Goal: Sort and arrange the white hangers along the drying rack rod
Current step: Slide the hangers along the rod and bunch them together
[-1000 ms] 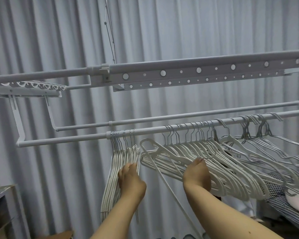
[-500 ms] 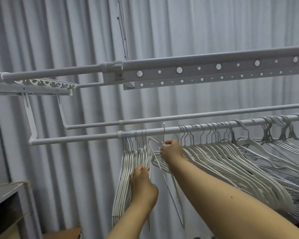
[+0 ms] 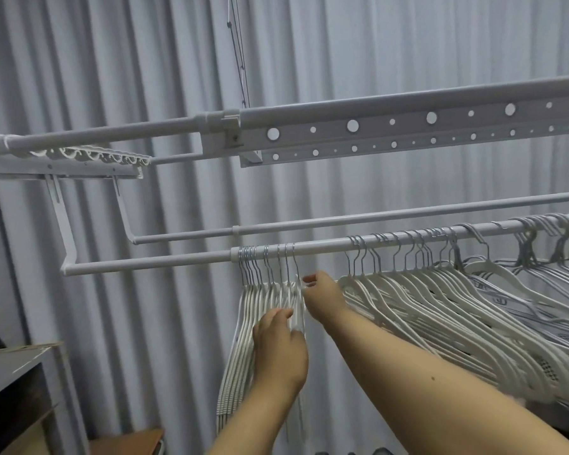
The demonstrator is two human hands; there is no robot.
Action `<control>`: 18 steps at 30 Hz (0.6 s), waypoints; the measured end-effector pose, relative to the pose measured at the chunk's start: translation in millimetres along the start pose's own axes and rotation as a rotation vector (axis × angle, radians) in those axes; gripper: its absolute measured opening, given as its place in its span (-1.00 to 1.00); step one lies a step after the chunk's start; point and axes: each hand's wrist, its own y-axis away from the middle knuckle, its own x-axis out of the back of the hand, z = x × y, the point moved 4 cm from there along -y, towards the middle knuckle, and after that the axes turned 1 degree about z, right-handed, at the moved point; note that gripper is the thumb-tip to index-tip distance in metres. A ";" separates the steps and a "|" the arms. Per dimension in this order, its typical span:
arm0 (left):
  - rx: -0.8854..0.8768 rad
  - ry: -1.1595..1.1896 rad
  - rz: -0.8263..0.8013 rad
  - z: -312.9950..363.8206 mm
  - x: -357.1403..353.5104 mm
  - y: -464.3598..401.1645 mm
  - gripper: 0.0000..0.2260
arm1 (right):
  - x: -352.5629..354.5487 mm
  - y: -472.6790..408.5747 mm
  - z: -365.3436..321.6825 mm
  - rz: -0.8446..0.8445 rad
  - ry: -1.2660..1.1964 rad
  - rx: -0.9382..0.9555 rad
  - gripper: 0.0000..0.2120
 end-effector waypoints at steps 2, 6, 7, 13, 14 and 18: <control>-0.034 0.028 0.032 9.1 1.0 1.0 -0.63 | 15.9 8.3 -1.4 0.096 0.081 0.050 -0.73; -0.050 0.121 0.046 29.1 -5.6 1.1 -0.63 | 50.7 22.0 5.4 0.308 0.173 0.019 -0.73; -0.046 0.159 0.030 32.9 -10.5 0.7 -0.63 | 56.3 25.5 8.7 0.321 0.192 0.008 -0.74; 0.086 0.301 -0.166 47.8 -37.4 9.2 -0.65 | 71.0 42.3 26.0 0.295 0.347 -0.045 -0.71; 0.111 0.297 -0.199 47.4 -42.6 11.0 -0.63 | 72.3 42.8 28.9 0.289 0.361 -0.068 -0.69; 0.182 0.277 -0.281 45.6 -54.9 18.9 -0.65 | 86.1 48.9 35.1 0.294 0.379 -0.122 -0.68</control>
